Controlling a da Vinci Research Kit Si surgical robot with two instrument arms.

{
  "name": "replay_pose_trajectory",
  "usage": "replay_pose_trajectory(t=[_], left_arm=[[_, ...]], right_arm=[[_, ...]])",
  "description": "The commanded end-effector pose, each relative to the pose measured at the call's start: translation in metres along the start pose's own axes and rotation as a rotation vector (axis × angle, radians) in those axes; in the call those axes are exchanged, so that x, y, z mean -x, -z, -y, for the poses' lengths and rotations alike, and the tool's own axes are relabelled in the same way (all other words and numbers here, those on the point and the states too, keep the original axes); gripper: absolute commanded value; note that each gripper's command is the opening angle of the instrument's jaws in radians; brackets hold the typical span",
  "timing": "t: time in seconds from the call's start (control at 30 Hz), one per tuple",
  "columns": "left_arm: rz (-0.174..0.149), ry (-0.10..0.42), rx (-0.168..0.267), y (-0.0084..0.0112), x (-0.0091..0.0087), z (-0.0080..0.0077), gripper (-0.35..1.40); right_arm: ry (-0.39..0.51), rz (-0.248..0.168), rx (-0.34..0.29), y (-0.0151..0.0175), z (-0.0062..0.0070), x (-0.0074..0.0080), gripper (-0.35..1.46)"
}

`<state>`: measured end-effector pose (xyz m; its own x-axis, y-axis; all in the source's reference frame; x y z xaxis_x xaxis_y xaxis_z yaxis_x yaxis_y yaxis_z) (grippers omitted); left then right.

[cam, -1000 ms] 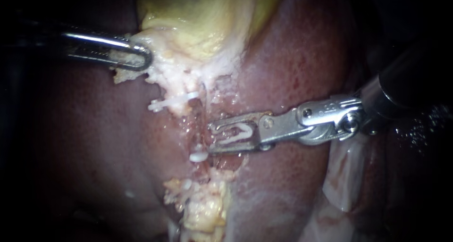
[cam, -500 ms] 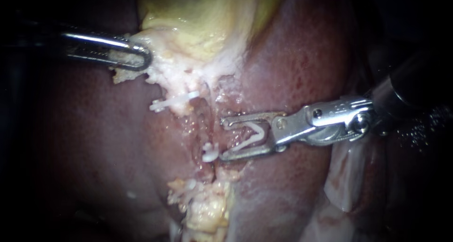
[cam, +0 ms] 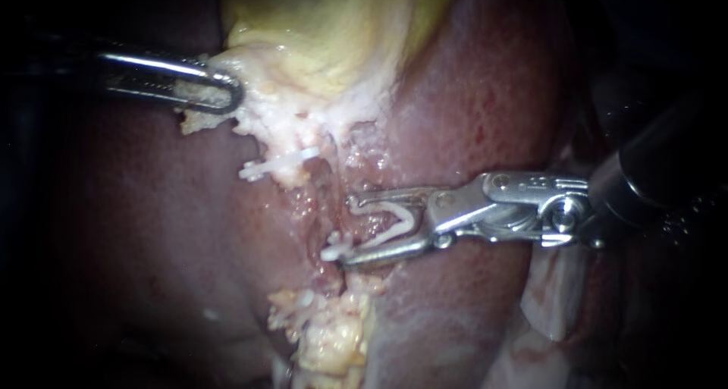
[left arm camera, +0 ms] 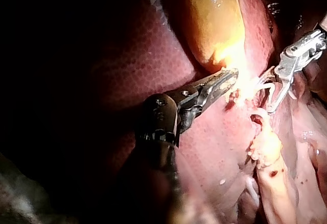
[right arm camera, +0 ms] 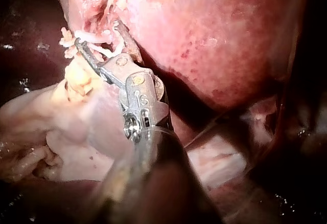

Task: Clipping second clip right tube

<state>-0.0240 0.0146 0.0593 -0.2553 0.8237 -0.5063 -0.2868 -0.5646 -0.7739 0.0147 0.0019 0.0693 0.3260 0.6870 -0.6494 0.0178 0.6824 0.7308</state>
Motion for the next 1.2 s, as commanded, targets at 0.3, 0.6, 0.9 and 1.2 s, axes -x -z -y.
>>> replay_pose_trajectory(t=[0.3,0.6,0.9,1.2], left_arm=[[0.000,0.001,-0.001,-0.0001,0.0000,0.0000,-0.35],[0.000,0.001,-0.002,-0.0002,-0.0001,0.0000,-0.35],[0.000,0.001,-0.002,-0.0002,0.0000,0.0000,-0.35],[0.000,0.000,-0.001,-0.0002,0.0000,0.0001,-0.35]], right_arm=[[-0.086,-0.032,-0.084,-0.0014,0.0000,-0.0002,0.49],[-0.112,-0.065,-0.102,-0.0021,0.0002,-0.0003,0.49],[-0.124,-0.080,-0.110,-0.0020,0.0003,-0.0003,0.49],[-0.132,-0.110,-0.133,-0.0018,0.0019,-0.0009,0.49]])
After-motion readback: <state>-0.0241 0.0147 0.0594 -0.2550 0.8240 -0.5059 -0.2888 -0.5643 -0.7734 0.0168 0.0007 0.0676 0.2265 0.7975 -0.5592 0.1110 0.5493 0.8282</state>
